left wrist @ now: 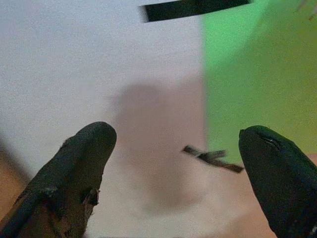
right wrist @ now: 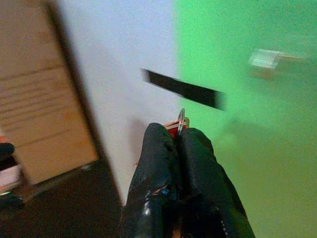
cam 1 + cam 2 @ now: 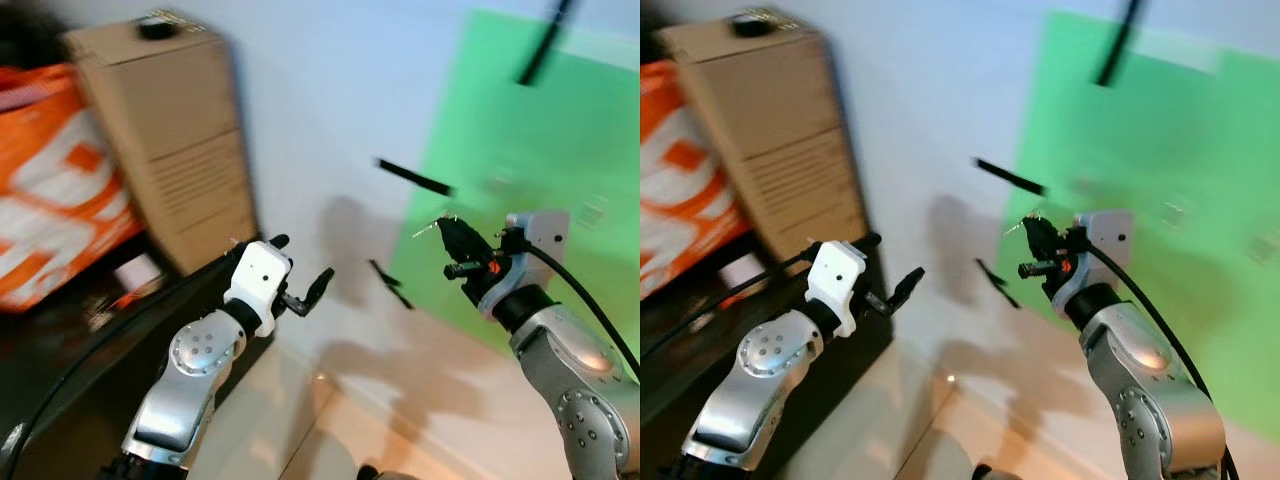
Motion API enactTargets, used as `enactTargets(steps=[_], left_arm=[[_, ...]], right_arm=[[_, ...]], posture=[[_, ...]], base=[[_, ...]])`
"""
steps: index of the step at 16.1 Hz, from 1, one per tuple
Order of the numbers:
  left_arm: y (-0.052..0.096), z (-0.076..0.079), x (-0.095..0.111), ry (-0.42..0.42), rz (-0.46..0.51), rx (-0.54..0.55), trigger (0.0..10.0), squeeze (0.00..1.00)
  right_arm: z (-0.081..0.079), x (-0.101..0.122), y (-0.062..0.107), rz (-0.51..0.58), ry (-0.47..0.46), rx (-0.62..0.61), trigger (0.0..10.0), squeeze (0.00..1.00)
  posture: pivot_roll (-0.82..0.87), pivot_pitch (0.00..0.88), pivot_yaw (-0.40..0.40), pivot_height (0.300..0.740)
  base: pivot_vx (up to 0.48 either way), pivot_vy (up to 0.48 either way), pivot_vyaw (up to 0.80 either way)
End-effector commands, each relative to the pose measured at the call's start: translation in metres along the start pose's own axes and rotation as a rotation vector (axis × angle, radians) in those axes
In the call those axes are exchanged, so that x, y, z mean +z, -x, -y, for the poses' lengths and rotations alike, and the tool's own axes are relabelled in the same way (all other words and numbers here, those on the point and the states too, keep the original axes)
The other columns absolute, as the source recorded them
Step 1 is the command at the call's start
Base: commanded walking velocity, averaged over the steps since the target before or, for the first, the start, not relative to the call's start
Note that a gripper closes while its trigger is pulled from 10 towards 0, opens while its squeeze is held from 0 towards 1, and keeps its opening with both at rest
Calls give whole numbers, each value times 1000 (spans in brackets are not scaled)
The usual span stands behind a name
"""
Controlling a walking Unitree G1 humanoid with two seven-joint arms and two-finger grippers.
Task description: Hang keys on a hook
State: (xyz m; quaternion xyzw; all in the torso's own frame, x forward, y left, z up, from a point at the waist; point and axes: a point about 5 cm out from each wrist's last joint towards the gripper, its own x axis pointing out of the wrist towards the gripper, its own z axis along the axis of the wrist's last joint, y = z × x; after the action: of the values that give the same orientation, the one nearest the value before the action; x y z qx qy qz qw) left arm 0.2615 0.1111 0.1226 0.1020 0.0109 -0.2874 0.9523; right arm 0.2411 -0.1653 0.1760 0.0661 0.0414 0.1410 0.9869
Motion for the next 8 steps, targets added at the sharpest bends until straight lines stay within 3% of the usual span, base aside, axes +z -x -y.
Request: enactTargets(steps=[1,6,8], left_arm=[[-1,-1,1,-6,1,2,10000,0],[-1,-1,1,8,3,-9,10000,0],[-1,0,2,4,12,-8,10000,0]], right_arm=[[0,-2,3,-9,3,-7,10000,0],[-5,-3,5,-22,22,50,10000,0],[-9,-1,4,-23,44,110,10000,0]], posture=[[-87,0,6,740],[-87,0,4,740],[-86,0,0,740]], base=[[0,0,-763],[49,0,-730],[122,0,0]])
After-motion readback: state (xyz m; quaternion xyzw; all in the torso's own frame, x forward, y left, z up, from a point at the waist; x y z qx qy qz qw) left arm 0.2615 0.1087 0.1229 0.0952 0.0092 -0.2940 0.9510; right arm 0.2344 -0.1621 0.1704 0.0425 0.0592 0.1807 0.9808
